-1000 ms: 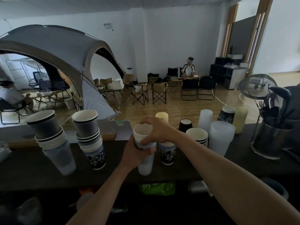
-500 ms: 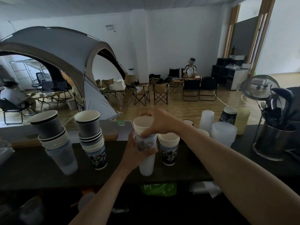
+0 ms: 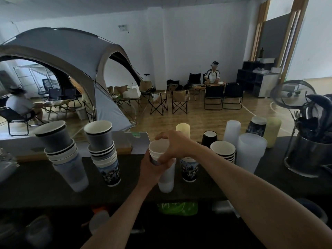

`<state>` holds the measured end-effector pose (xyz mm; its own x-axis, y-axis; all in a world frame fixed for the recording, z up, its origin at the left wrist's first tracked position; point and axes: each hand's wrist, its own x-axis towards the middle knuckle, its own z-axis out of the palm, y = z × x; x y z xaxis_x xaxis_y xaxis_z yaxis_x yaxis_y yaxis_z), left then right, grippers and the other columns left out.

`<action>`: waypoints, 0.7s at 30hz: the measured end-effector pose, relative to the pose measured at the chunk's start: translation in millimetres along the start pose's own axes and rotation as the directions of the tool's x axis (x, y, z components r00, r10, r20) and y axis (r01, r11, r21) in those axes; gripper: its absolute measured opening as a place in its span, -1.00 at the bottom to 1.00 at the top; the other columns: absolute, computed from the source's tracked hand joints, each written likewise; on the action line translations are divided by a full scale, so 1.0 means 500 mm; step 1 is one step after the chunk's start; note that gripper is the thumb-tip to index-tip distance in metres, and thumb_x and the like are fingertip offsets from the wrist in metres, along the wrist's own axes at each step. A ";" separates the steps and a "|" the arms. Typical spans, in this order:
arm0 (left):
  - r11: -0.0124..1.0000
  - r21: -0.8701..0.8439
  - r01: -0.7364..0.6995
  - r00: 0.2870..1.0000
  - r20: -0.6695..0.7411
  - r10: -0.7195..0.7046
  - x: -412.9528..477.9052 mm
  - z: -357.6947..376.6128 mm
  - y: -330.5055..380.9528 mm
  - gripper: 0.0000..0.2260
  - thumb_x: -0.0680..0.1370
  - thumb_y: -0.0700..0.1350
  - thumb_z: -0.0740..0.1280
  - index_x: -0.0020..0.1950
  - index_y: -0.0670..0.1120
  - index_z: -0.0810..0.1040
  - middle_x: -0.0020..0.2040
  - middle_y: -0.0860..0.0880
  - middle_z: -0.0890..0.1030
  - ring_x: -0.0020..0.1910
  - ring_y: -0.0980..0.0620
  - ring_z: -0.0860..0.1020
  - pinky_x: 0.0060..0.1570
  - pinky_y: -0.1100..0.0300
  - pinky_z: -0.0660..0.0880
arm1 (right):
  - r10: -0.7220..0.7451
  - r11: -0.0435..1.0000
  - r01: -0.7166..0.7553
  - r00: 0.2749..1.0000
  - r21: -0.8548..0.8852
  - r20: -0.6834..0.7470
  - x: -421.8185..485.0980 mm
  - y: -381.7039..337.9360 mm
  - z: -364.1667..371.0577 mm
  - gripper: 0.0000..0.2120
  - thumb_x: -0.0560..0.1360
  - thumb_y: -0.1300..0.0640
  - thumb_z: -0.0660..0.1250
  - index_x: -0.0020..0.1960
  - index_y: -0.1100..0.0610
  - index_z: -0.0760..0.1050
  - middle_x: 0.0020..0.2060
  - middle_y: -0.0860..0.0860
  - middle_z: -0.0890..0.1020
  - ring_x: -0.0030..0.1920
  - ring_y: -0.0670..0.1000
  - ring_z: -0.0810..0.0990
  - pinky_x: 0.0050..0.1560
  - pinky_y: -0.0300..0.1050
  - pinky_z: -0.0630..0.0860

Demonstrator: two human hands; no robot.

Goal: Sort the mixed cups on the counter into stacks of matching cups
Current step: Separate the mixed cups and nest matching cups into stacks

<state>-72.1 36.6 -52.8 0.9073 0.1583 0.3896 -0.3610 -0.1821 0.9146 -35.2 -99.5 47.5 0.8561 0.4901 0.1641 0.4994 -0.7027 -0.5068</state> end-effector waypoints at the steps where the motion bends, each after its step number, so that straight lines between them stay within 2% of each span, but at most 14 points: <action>1: 1.000 0.003 0.000 1.000 0.012 0.000 0.002 -0.001 -0.001 -0.48 0.33 -0.23 0.60 0.21 0.02 0.50 0.08 0.12 0.64 0.03 0.28 0.61 -0.08 0.37 0.53 | -0.001 1.000 0.001 1.000 0.005 0.003 -0.001 0.001 0.001 -0.24 0.17 -0.05 0.61 0.34 -0.04 0.47 0.27 -0.11 0.54 0.21 -0.05 0.49 0.18 -0.12 0.44; 5: 1.000 0.004 0.024 0.998 0.063 -0.024 0.007 -0.010 -0.008 -0.52 0.32 -0.20 0.61 0.16 0.01 0.54 -0.01 0.20 0.68 0.04 0.20 0.64 -0.12 0.38 0.53 | -0.031 0.998 0.031 1.000 0.059 -0.001 -0.012 -0.013 -0.019 -0.26 0.21 0.00 0.62 0.35 -0.03 0.47 0.20 -0.11 0.54 0.19 -0.03 0.50 0.15 -0.12 0.47; 8: 0.998 0.043 0.035 0.991 0.124 -0.040 0.009 -0.018 -0.007 -0.42 0.25 0.10 0.60 0.21 0.03 0.53 0.08 0.19 0.64 0.11 0.24 0.60 -0.07 0.41 0.52 | -0.102 0.983 0.119 0.987 0.141 -0.121 -0.005 -0.065 -0.127 -0.28 0.28 0.04 0.60 0.40 -0.03 0.44 0.18 -0.09 0.51 0.13 -0.05 0.48 -0.01 -0.26 0.45; 11: 0.996 0.050 0.068 0.986 0.151 -0.075 0.007 -0.022 -0.008 -0.32 0.23 0.19 0.56 0.28 0.05 0.47 0.16 0.16 0.61 0.16 0.28 0.56 -0.01 0.46 0.48 | -0.180 0.982 0.186 0.972 0.024 -0.154 -0.004 -0.122 -0.247 -0.25 0.27 -0.04 0.59 0.40 -0.06 0.40 0.26 -0.06 0.47 0.13 -0.03 0.46 -0.08 -0.30 0.40; 15: 0.994 0.060 0.091 0.981 0.167 -0.100 0.007 -0.025 -0.008 -0.20 0.18 0.24 0.56 0.36 0.07 0.40 0.22 0.19 0.56 0.19 0.32 0.52 0.01 0.44 0.49 | -0.092 0.996 0.084 0.962 -0.040 -0.255 -0.017 -0.086 -0.289 -0.27 0.26 -0.07 0.59 0.38 -0.04 0.43 0.27 -0.04 0.50 0.14 -0.02 0.48 -0.12 -0.26 0.41; 19: 0.991 0.067 0.116 0.976 0.176 -0.126 0.009 -0.026 -0.012 -0.24 0.18 0.26 0.55 0.32 0.12 0.41 0.23 0.16 0.55 0.23 0.22 0.52 0.05 0.35 0.48 | 0.047 0.995 -0.066 0.971 -0.071 -0.234 -0.032 -0.006 -0.242 -0.24 0.25 -0.07 0.59 0.40 -0.01 0.41 0.29 -0.03 0.50 0.13 -0.03 0.44 0.02 -0.13 0.39; 21: 0.990 0.078 0.115 0.977 0.172 -0.127 0.011 -0.026 -0.015 -0.23 0.18 0.28 0.55 0.32 0.11 0.41 0.26 0.13 0.53 0.25 0.17 0.50 0.10 0.31 0.48 | 0.109 0.988 -0.130 0.969 -0.082 -0.221 -0.033 0.024 -0.205 -0.21 0.23 -0.11 0.58 0.40 0.00 0.41 0.28 -0.02 0.52 0.14 -0.01 0.46 0.08 -0.07 0.44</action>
<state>-67.3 51.2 -56.1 0.9691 0.0109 0.2464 -0.2368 -0.2381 0.9419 -29.9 -169.0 125.5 0.9137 0.2843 0.2904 0.3930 -0.8002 -0.4530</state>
